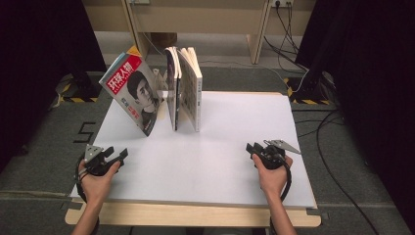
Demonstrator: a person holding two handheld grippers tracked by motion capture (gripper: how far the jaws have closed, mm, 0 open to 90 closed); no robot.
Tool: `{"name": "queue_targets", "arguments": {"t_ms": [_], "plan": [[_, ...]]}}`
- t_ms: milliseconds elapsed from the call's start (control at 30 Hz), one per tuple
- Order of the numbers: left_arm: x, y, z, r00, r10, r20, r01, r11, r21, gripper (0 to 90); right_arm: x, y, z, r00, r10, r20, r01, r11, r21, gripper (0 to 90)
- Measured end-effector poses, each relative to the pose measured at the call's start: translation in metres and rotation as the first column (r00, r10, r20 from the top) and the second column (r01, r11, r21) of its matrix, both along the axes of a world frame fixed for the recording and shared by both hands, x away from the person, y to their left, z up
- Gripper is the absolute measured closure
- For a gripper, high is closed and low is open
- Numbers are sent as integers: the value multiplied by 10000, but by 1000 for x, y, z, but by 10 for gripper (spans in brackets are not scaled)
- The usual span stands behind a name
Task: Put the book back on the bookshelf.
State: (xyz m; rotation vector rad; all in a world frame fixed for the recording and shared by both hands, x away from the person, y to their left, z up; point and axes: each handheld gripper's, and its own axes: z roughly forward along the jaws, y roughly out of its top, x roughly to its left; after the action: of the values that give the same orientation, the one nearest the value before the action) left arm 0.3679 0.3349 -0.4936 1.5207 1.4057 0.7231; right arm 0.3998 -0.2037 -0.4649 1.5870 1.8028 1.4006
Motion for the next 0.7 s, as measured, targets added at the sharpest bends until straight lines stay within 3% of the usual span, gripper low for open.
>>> {"name": "queue_targets", "arguments": {"t_ms": [400, 533, 700], "plan": [[-3, 0, -5, 10000, 0, 71, -1, 9999, 136, 377, 0, 1, -3, 10000, 93, 2, -93, 9999, -89, 625], [-2, 1, -6, 10000, 37, 31, -37, 10000, -83, 380, 0, 3, -5, 9999, 73, -141, -73, 10000, -1, 625], [-4, -1, -6, 9999, 12, 135, -15, 9999, 170, 381, 0, 4, -6, 9998, 84, -179, -85, 10000, -47, 624]]}}
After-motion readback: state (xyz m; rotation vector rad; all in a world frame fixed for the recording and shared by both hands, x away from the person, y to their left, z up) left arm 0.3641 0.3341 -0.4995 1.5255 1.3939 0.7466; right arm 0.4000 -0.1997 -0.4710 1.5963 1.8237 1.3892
